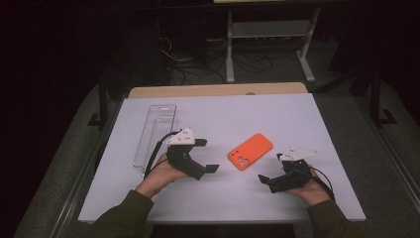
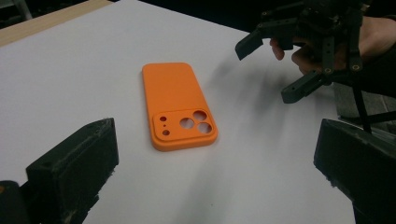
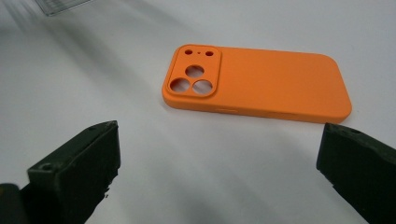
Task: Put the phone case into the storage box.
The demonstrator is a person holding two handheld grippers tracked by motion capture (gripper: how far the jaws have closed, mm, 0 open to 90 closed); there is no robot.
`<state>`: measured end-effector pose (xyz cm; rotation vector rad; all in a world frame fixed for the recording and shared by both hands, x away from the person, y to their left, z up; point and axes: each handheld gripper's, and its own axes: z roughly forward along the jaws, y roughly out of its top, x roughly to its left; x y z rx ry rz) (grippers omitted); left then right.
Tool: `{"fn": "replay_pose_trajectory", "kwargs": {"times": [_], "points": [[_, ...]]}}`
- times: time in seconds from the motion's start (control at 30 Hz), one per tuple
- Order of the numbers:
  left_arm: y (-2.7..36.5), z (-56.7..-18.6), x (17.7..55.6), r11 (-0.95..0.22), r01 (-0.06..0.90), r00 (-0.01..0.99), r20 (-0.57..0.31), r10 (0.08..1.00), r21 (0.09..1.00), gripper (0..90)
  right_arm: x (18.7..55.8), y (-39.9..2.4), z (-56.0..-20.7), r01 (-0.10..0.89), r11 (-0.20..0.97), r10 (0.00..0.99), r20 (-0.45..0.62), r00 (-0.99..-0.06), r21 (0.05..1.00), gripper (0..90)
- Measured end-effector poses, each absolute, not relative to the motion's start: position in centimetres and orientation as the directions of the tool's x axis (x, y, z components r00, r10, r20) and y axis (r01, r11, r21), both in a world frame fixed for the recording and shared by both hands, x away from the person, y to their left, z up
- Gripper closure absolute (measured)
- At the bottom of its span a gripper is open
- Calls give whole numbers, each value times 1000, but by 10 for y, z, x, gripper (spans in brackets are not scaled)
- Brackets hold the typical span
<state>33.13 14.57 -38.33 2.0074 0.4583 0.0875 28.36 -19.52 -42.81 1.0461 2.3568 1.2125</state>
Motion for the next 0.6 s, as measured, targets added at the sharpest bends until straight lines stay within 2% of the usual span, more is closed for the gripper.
{"fn": "replay_pose_trajectory", "kwargs": {"times": [0.6], "points": [[124,-378,349,-402,278,921,-122,371,873,0,284,-194,-428,472,379,713,73,-697,796,0]]}}
